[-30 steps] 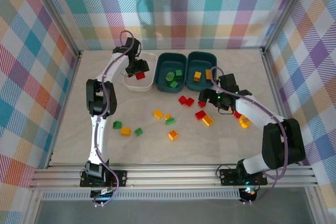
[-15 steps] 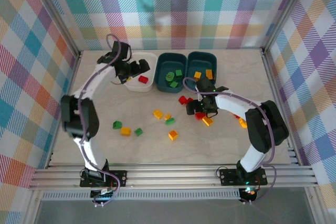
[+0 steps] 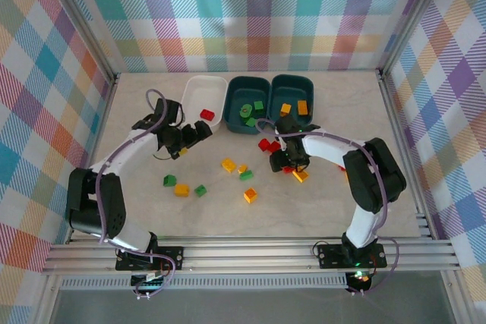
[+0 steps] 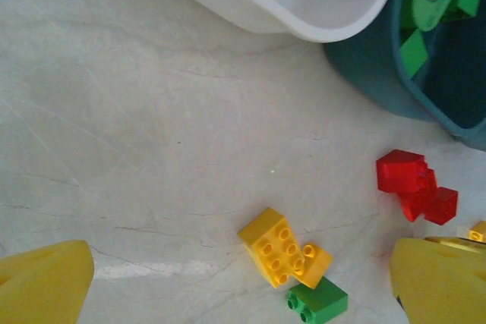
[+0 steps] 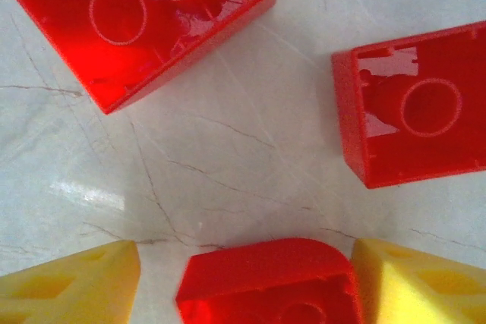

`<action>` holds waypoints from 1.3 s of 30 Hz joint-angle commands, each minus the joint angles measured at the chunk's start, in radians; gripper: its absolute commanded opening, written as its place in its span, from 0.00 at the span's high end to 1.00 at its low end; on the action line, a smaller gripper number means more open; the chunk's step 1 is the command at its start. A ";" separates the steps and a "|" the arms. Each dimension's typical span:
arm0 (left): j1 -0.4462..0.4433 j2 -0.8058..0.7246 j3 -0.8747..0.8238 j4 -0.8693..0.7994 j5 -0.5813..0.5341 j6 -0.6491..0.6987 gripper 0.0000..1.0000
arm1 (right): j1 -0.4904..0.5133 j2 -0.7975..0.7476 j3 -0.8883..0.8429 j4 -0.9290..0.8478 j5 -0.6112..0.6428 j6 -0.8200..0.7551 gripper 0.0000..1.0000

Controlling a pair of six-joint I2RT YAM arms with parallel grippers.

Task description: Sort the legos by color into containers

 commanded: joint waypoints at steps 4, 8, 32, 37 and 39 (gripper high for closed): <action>-0.007 -0.070 -0.003 0.012 0.007 -0.010 0.00 | 0.021 0.016 0.032 -0.039 0.046 -0.008 0.39; -0.006 -0.084 -0.005 -0.001 -0.003 -0.002 0.00 | 0.031 0.015 0.029 -0.041 0.054 0.000 0.52; 0.215 -0.250 -0.269 -0.033 -0.033 -0.165 0.00 | 0.149 0.330 0.764 0.089 -0.202 0.126 0.60; 0.221 -0.302 -0.303 -0.078 -0.035 -0.135 0.00 | 0.166 0.551 1.077 0.021 -0.180 0.079 0.60; 0.221 -0.320 -0.312 -0.088 -0.029 -0.126 0.00 | 0.165 0.621 1.171 -0.013 -0.169 0.073 0.60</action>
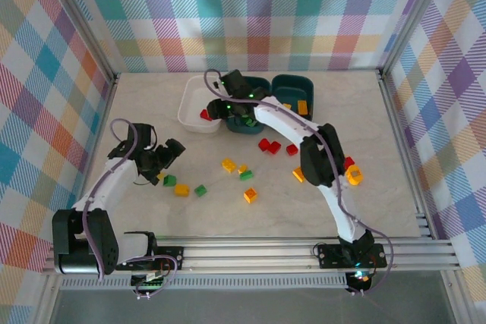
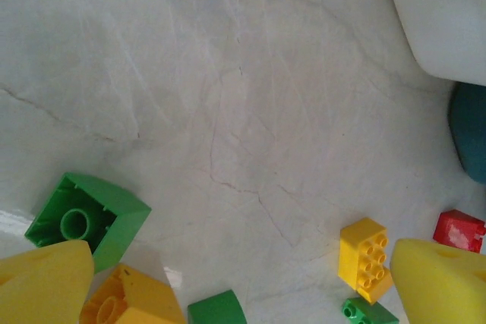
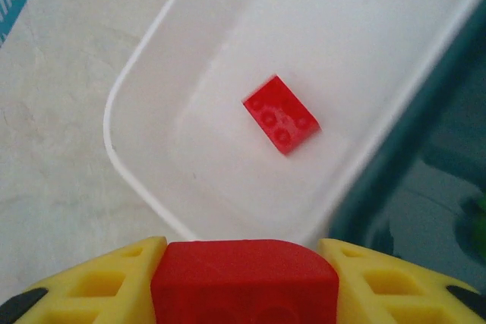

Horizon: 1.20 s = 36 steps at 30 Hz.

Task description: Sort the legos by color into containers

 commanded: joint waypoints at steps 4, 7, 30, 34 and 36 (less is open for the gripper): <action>0.010 -0.046 -0.037 -0.038 0.051 0.024 0.00 | 0.007 0.175 0.295 -0.152 -0.007 -0.037 0.59; 0.010 -0.049 -0.051 -0.030 0.059 0.021 0.00 | 0.009 0.224 0.377 -0.182 -0.015 -0.040 0.57; -0.012 -0.201 -0.105 0.007 0.104 -0.028 0.00 | 0.084 -0.477 -0.602 0.023 0.135 -0.094 0.28; -0.103 -0.180 -0.122 0.122 0.094 -0.056 0.00 | 0.132 -0.630 -0.838 -0.031 0.140 -0.072 0.23; -0.141 -0.150 -0.113 0.152 0.077 -0.062 0.00 | 0.164 -0.672 -0.921 -0.058 0.132 -0.056 0.21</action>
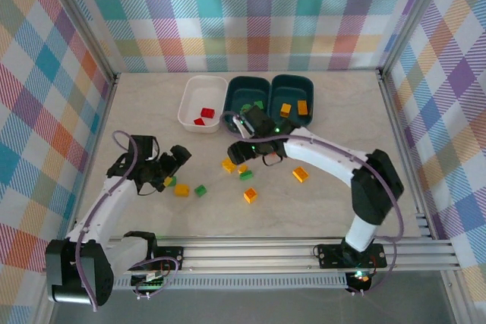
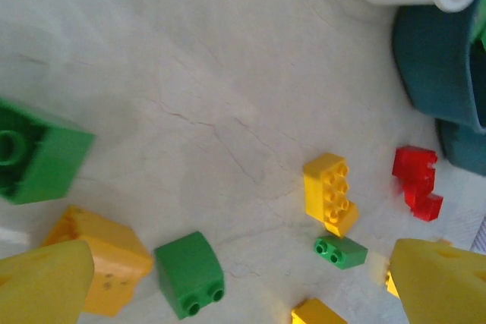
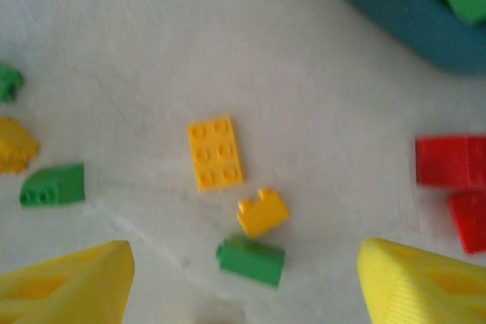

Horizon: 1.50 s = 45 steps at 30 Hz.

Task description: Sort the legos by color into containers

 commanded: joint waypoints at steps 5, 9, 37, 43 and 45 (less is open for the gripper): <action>-0.132 0.119 0.052 0.110 -0.037 -0.014 0.00 | 0.097 -0.102 -0.235 0.000 -0.070 0.110 0.16; -0.206 0.200 0.100 0.127 -0.057 -0.015 0.00 | 0.137 -0.061 -0.239 -0.017 -0.089 0.100 0.15; -0.199 0.280 0.292 -0.045 -0.171 0.093 0.00 | 0.021 -0.154 -0.095 -0.067 0.178 0.006 0.69; -0.183 0.276 0.292 -0.108 -0.203 0.076 0.00 | -0.286 -0.021 0.075 0.028 0.076 -0.055 0.68; -0.157 0.254 0.283 -0.133 -0.210 0.067 0.00 | -0.369 0.057 0.138 0.026 0.065 -0.040 0.68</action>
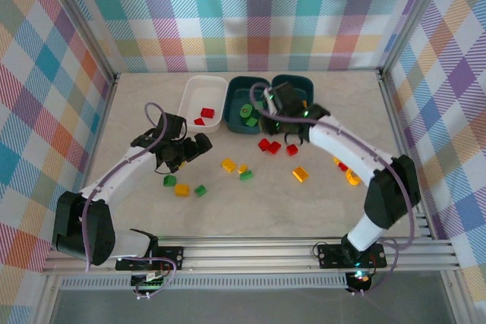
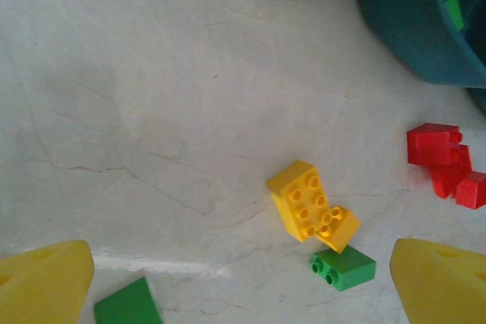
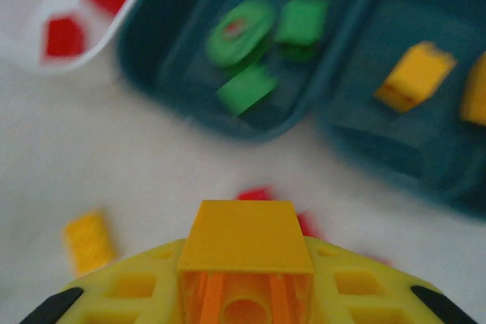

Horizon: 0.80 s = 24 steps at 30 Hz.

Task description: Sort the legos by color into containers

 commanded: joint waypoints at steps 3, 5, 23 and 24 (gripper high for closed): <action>0.102 -0.068 -0.012 -0.117 -0.032 -0.039 0.00 | -0.179 0.214 0.146 -0.002 -0.046 -0.003 0.68; 0.140 -0.097 -0.037 -0.134 -0.015 -0.061 0.00 | -0.214 0.290 0.216 -0.018 -0.055 -0.009 0.67; 0.210 -0.349 -0.232 -0.171 -0.001 -0.489 0.03 | -0.184 0.058 0.019 0.133 -0.030 0.038 0.36; 0.210 -0.357 -0.257 -0.168 0.007 -0.542 0.04 | -0.167 0.017 -0.045 0.166 -0.028 0.054 0.36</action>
